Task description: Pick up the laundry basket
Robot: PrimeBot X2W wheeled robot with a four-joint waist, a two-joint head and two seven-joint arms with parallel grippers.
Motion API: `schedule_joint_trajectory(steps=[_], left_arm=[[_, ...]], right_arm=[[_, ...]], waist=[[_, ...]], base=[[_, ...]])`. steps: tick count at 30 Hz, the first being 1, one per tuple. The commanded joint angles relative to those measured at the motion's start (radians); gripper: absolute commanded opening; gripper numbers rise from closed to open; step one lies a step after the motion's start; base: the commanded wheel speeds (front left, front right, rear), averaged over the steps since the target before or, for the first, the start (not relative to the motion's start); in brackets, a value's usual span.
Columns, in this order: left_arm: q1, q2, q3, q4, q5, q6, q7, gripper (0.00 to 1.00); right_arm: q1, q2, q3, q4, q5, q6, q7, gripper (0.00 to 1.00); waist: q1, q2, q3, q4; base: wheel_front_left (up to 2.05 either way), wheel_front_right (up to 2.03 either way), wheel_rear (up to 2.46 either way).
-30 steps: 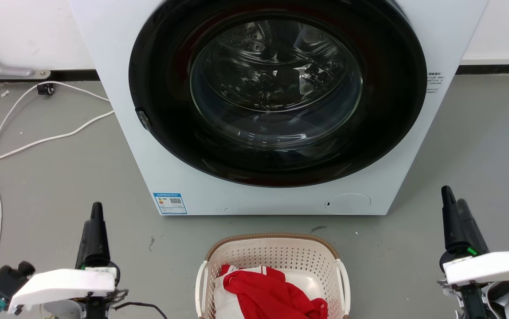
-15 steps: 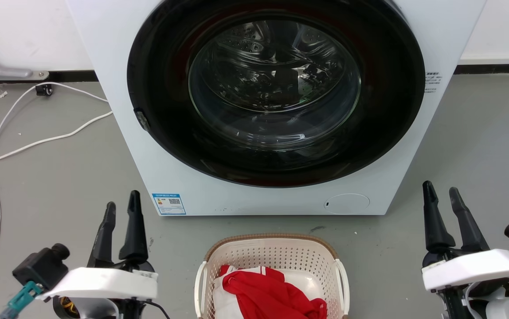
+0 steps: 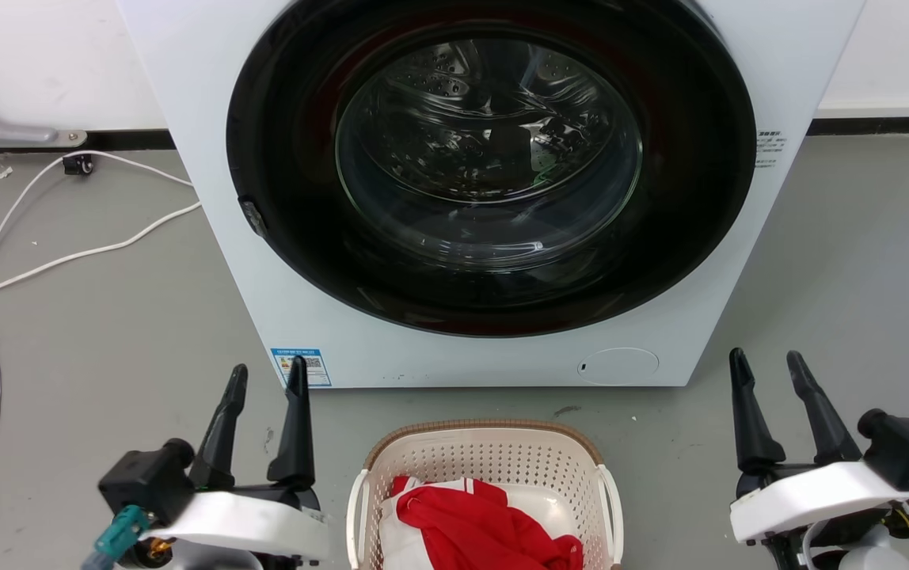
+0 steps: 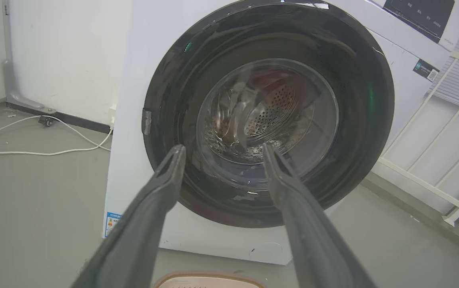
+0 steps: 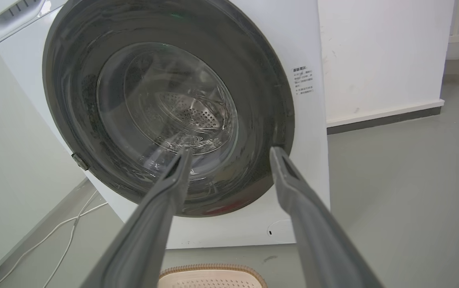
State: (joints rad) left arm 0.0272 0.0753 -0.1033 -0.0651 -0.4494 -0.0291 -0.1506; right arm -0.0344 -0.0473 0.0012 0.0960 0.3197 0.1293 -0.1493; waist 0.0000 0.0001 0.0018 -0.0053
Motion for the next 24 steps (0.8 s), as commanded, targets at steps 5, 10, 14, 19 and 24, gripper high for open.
schedule_joint_trajectory(steps=[5,10,14,19,24], left_arm=[[0.003,0.028,-0.046,0.002,0.072,0.025,-0.019,1.00],[0.007,0.040,-0.075,0.019,0.118,0.052,-0.031,1.00],[0.003,0.061,-0.110,0.027,0.167,0.067,-0.040,1.00],[0.003,0.076,-0.144,0.037,0.209,0.091,-0.051,1.00],[0.010,0.074,-0.158,0.044,0.215,0.087,-0.062,1.00]], right_arm=[[0.003,-0.004,0.011,0.020,-0.081,0.002,-0.005,1.00],[0.005,-0.004,0.015,0.036,-0.135,0.002,-0.002,1.00],[0.005,-0.004,0.021,0.042,-0.185,0.002,-0.010,1.00],[0.006,-0.004,0.028,0.047,-0.235,0.002,-0.020,1.00],[0.012,-0.004,0.031,0.051,-0.255,0.001,-0.034,1.00]], waist=[[0.0000,-0.0001,-0.002,0.000],[0.0000,-0.0001,-0.002,-0.001],[0.0000,-0.0001,-0.002,-0.003],[0.0000,-0.0001,-0.002,-0.006],[0.0000,-0.0001,-0.002,-0.007]], base=[[0.00,0.00,0.00],[0.00,0.00,0.00],[0.00,0.00,0.00],[0.00,0.00,0.00],[0.00,0.00,0.00]])
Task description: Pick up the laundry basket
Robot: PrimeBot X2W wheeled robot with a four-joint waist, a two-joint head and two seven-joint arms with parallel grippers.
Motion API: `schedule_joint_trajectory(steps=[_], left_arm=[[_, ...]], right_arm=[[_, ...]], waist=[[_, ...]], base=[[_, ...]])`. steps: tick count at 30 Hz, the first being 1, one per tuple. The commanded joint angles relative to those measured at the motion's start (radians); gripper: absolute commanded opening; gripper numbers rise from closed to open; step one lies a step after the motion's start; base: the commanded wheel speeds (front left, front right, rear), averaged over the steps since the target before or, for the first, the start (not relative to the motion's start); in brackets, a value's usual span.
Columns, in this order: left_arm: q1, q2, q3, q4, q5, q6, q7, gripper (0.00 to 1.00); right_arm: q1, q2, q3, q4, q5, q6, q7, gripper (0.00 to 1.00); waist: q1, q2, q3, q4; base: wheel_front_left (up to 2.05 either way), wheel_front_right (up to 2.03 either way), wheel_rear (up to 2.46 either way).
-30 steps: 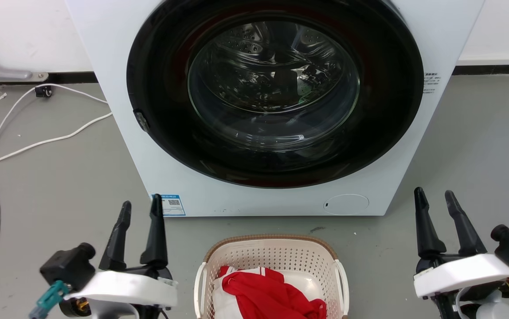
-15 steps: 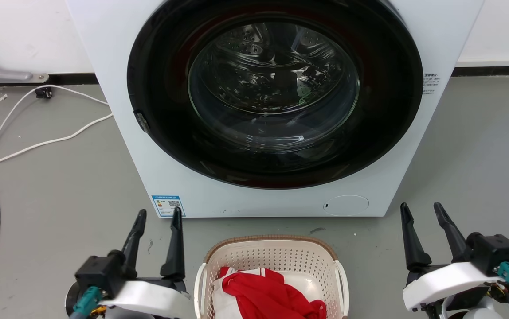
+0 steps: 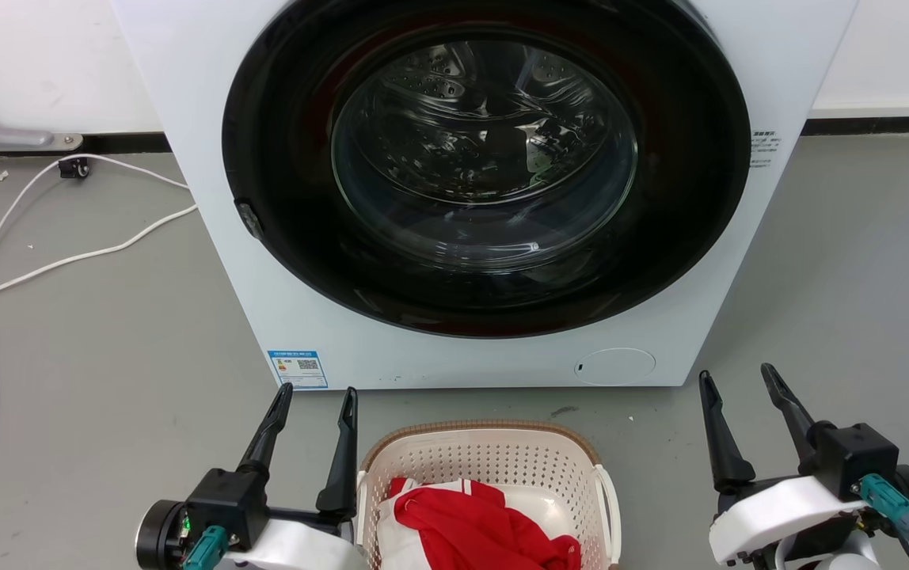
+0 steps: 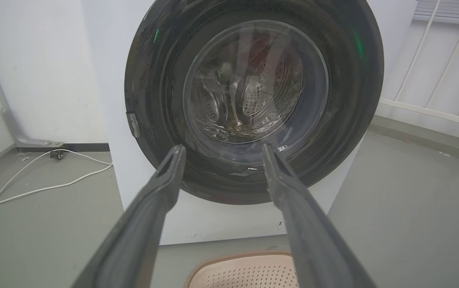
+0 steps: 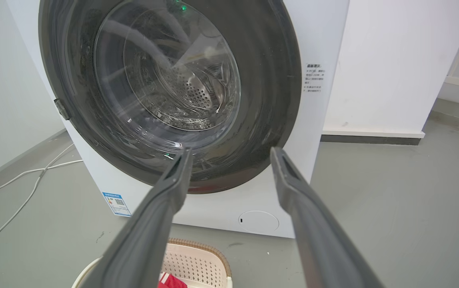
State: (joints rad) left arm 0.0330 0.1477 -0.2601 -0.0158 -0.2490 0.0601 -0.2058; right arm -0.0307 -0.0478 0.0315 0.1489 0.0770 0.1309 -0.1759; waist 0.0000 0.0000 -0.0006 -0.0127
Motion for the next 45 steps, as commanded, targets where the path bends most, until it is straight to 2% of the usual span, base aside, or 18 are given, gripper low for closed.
schedule_joint_trajectory(steps=[1,5,14,19,30,45], left_arm=[[0.006,-0.001,0.001,-0.004,0.017,-0.004,-0.010,1.00],[0.016,-0.019,0.019,0.005,0.007,-0.027,-0.018,1.00],[0.025,-0.040,0.045,0.032,0.077,-0.075,-0.033,1.00],[0.027,-0.047,0.045,0.044,0.135,-0.081,-0.042,1.00],[0.038,-0.055,0.040,0.039,0.231,-0.080,-0.062,1.00],[0.039,-0.071,0.067,0.047,0.220,-0.097,-0.060,1.00]], right_arm=[[0.010,-0.004,0.000,0.000,-0.007,0.000,-0.011,1.00],[0.011,-0.004,0.001,0.019,0.050,0.000,-0.023,1.00],[0.003,-0.004,0.006,0.043,0.001,0.000,-0.048,1.00],[-0.003,-0.004,0.012,0.042,-0.089,0.000,-0.060,1.00],[-0.002,-0.004,0.015,0.048,-0.146,0.000,-0.084,1.00],[-0.010,-0.003,0.010,0.062,-0.075,0.000,-0.088,1.00]], waist=[[0.0000,0.0000,0.000,0.000],[0.0000,0.0000,0.001,0.001],[0.0000,0.0000,0.004,0.002],[0.0000,0.0000,0.006,0.001],[0.0000,0.0000,0.004,0.000],[0.0000,0.0000,0.010,-0.004]], base=[[0.00,0.00,0.00],[0.00,0.00,0.00],[0.00,0.00,0.00],[0.00,0.00,0.00],[0.00,0.00,0.00],[0.00,0.00,0.00]])
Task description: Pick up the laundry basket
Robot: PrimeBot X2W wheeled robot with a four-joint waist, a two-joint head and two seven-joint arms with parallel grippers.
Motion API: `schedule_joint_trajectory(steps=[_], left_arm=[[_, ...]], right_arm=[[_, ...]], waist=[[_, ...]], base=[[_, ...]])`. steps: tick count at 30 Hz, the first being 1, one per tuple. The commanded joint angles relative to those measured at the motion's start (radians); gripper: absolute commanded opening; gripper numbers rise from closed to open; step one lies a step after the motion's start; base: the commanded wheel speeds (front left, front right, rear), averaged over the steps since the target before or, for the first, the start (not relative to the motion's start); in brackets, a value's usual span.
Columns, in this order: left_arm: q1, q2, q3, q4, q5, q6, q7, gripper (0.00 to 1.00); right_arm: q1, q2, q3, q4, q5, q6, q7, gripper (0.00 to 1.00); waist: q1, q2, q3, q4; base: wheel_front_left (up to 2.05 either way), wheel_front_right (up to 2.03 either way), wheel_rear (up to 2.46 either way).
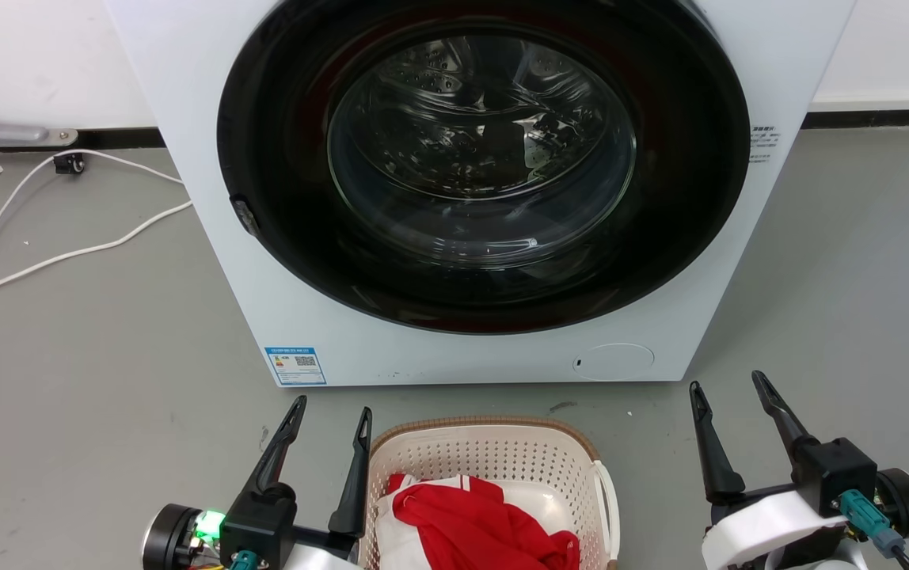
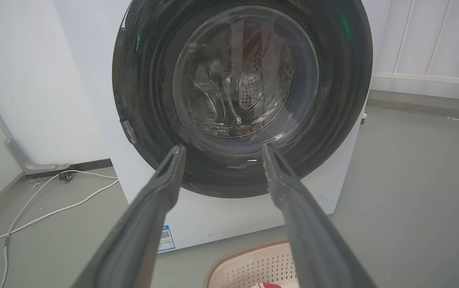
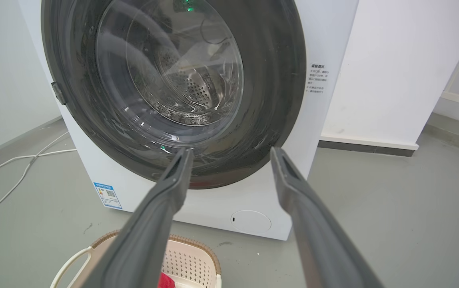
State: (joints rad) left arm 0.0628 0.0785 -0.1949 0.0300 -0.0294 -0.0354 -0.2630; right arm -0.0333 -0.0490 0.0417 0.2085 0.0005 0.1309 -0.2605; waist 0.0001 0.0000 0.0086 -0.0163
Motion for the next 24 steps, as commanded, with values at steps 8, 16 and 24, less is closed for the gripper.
schedule_joint_trajectory(steps=[8,16,24], left_arm=[[-0.035,-0.009,0.020,0.043,-0.006,-0.016,-0.003,1.00],[-0.184,0.010,0.048,0.168,-0.004,-0.036,-0.003,1.00],[-0.474,0.047,0.066,0.530,-0.044,-0.071,-0.002,1.00]], right_arm=[[-0.044,-0.002,0.000,0.004,-0.017,0.000,0.010,1.00],[-0.149,-0.002,-0.002,0.028,-0.038,0.000,0.061,1.00],[-0.329,-0.002,-0.005,0.121,-0.076,0.000,0.145,1.00]], waist=[[-0.0001,0.0000,0.092,-0.004],[-0.0001,0.0000,0.312,-0.010],[-0.0001,0.0000,0.558,-0.002]], base=[[0.00,0.00,0.00],[0.00,0.00,0.00],[0.00,0.00,0.00]])
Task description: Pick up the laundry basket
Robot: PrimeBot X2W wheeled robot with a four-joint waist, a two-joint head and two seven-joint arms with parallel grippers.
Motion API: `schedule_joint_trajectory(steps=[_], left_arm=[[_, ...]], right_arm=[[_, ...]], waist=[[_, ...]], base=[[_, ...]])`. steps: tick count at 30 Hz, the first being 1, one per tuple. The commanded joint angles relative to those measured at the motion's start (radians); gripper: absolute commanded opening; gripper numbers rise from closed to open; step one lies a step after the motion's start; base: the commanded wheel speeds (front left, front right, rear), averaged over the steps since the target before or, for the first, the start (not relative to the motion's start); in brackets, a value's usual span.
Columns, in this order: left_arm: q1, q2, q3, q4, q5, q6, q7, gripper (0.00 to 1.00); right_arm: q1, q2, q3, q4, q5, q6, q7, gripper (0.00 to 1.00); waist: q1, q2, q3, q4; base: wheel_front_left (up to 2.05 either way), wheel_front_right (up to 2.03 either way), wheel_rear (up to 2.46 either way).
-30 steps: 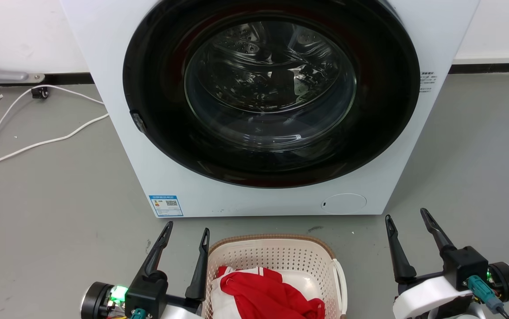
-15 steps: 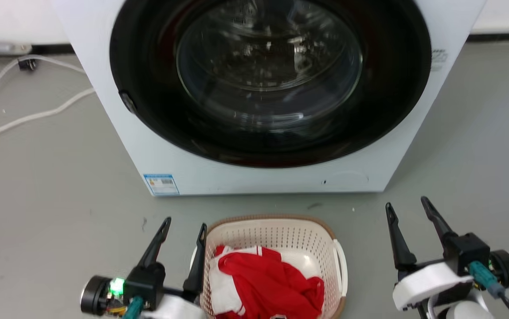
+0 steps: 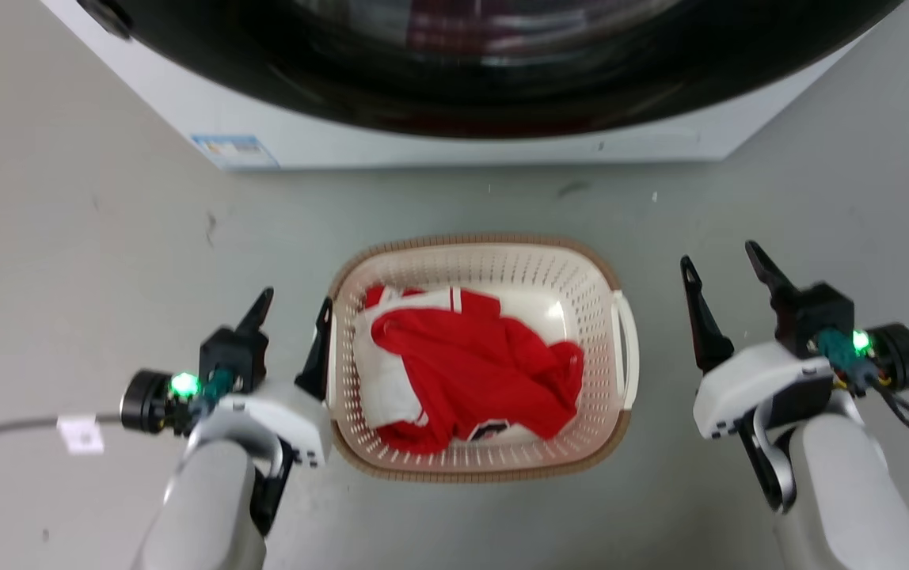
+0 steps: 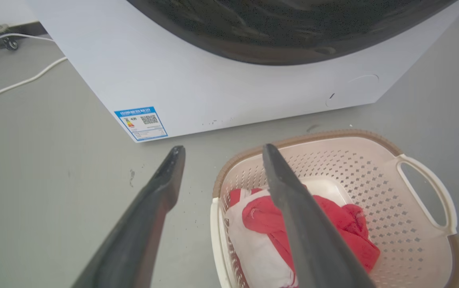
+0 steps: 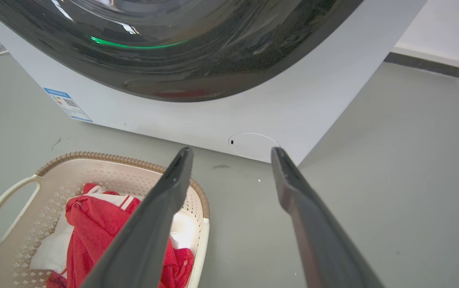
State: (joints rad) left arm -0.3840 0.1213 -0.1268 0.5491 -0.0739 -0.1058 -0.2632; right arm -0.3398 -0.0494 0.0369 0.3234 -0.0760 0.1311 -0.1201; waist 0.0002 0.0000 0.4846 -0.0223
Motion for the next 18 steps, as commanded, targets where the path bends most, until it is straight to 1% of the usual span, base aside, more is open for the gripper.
schedule_joint_trajectory(steps=[1,6,11,14,18], left_arm=[[-0.108,0.022,-0.014,0.128,-0.003,-0.008,0.011,1.00],[-0.232,0.041,-0.039,0.284,-0.021,-0.018,0.035,1.00],[-0.342,0.052,-0.079,0.420,-0.052,-0.024,0.109,1.00],[-0.394,0.058,-0.136,0.472,-0.094,-0.024,0.139,1.00],[-0.455,0.071,-0.220,0.513,-0.175,-0.024,0.191,1.00]], right_arm=[[-0.074,-0.001,0.002,0.067,0.021,-0.001,0.040,1.00],[-0.167,-0.001,0.020,0.202,0.080,0.000,0.096,1.00],[-0.271,-0.002,0.033,0.338,0.107,-0.001,0.167,1.00],[-0.332,-0.002,0.044,0.414,0.124,-0.001,0.200,1.00],[-0.410,-0.001,0.068,0.501,0.146,-0.001,0.234,1.00]], waist=[[-0.0002,0.0000,0.124,0.006],[-0.0002,0.0000,0.188,0.010],[-0.0002,0.0000,0.254,0.010],[-0.0002,0.0000,0.289,0.008],[-0.0002,0.0000,0.326,0.011]], base=[[0.00,0.00,0.00],[0.00,0.00,0.00],[0.00,0.00,0.00],[0.00,0.00,0.00],[0.00,0.00,0.00]])
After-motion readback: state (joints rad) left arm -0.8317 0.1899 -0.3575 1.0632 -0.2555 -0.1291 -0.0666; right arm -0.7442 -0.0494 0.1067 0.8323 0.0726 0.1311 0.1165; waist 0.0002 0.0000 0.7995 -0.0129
